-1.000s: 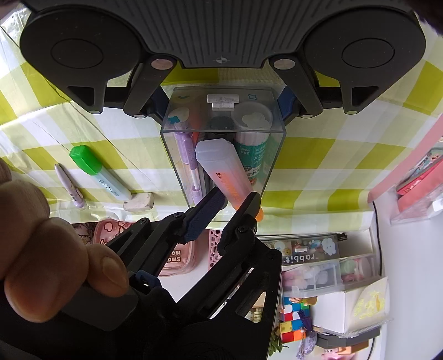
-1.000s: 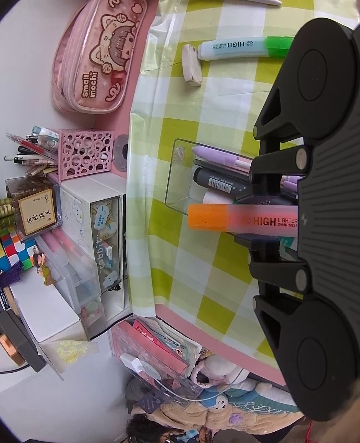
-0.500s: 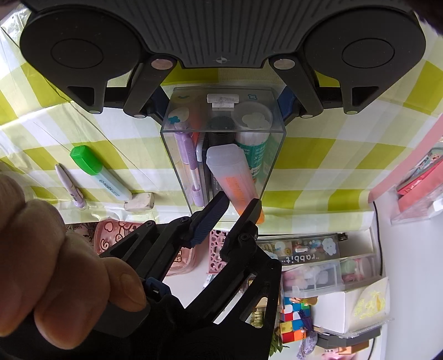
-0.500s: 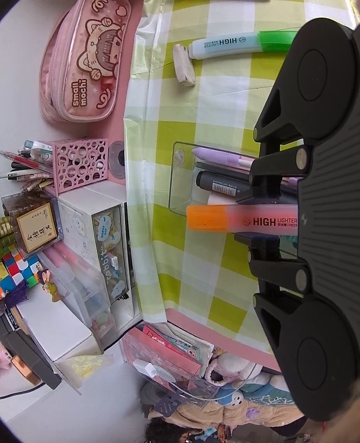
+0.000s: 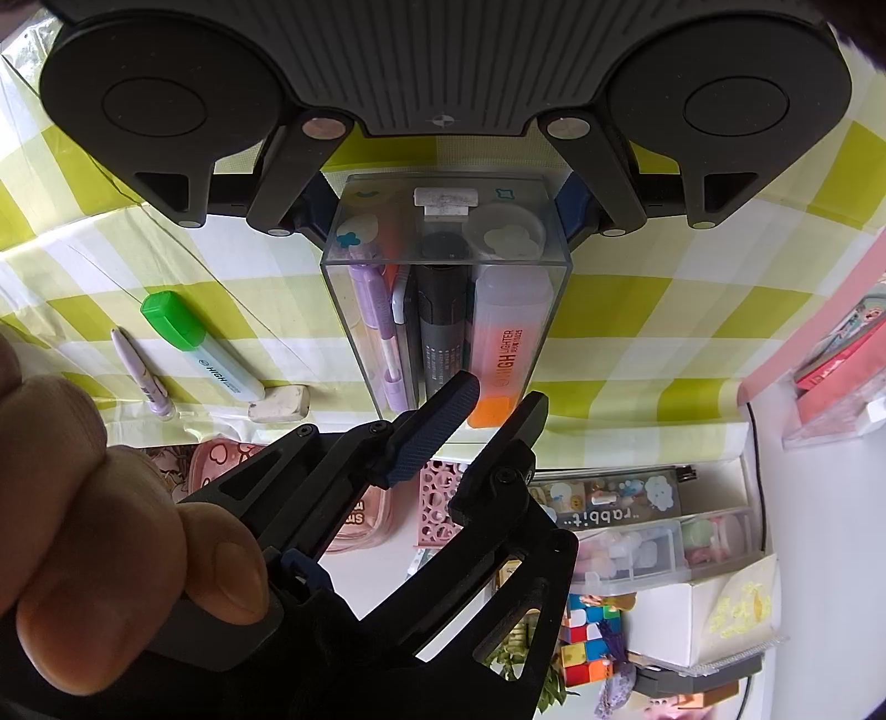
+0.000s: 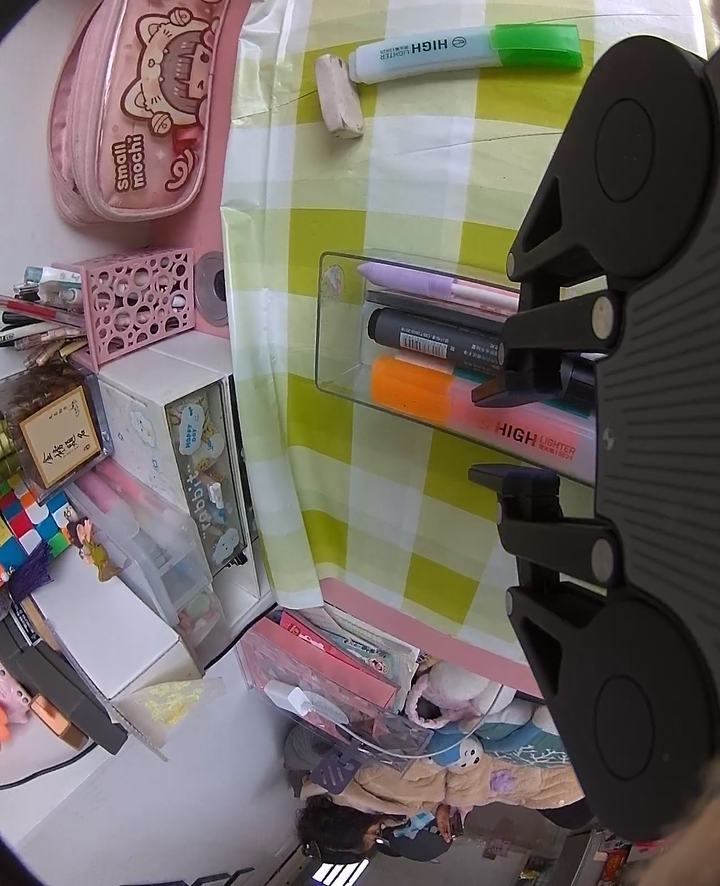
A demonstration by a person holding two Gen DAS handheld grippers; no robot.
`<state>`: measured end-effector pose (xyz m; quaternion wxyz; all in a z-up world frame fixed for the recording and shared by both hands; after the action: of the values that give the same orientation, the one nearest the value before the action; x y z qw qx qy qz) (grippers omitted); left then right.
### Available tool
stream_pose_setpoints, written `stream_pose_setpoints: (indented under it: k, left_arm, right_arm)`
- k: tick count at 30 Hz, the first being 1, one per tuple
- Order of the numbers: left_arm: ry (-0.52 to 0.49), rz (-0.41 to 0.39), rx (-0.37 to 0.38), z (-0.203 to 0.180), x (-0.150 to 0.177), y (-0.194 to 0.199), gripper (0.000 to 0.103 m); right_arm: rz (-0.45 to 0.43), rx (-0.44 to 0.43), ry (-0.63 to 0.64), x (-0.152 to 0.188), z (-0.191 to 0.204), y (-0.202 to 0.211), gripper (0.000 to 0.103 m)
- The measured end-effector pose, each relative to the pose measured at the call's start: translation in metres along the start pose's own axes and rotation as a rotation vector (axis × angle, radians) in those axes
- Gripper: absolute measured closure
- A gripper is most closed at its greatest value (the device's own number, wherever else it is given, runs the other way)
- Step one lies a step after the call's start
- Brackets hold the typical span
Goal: Organize stationery
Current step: 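Lower the orange highlighter into the clear tray and open the right gripper, then grasp the green-capped light blue highlighter with the right gripper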
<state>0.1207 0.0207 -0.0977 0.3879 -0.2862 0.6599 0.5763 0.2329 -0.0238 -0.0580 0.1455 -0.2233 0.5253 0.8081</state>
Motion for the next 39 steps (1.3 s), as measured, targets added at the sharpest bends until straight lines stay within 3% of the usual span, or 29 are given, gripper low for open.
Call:
stream_pose_setpoints:
  k: [3,9,14,20,24,28,32,39]
  left_arm:
    - [0.000,-0.001,0.002,0.000,0.000,0.000,0.030]
    - [0.000,-0.001,0.002,0.000,0.000,-0.001,0.030]
    - [0.004,0.001,0.001,0.000,0.000,-0.002,0.030]
    - [0.004,0.000,-0.001,0.000,0.000,-0.003,0.030]
    - [0.003,0.000,0.000,0.000,0.000,-0.003,0.030]
    - [0.004,0.000,0.000,0.000,0.000,-0.003,0.030]
    - [0.004,0.000,-0.001,0.000,0.000,-0.003,0.030]
    - [0.004,0.000,-0.001,0.000,0.000,-0.003,0.030]
  right_arm:
    - [-0.009,-0.061,-0.002,0.000,-0.005,0.003,0.092]
    - [-0.139,-0.012,-0.073,-0.005,-0.053,0.033,0.092]
    - [-0.206,0.120,-0.178,-0.005,-0.113,0.048,0.092]
    - [-0.213,0.284,-0.174,0.002,-0.150,0.045,0.092]
    - [-0.167,0.324,-0.112,0.007,-0.150,0.037,0.092]
    - [-0.125,0.302,-0.103,0.014,-0.149,0.027,0.091]
    - [-0.141,0.338,-0.072,0.015,-0.141,0.025,0.091]
    - [-0.171,0.282,-0.137,0.016,-0.140,0.026,0.091]
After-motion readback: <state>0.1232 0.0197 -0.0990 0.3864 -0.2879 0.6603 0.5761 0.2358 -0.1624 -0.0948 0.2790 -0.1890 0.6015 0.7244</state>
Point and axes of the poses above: each gripper's, at about its wrist camera, not at the fingertips, and y roughly against the way its jaws point, z to its left, x to its underside, the point moved 4 cm from there along -y, roughly the way its jaws point, and after that the axes turned 5 degrees about x, right-handed, at the moved point
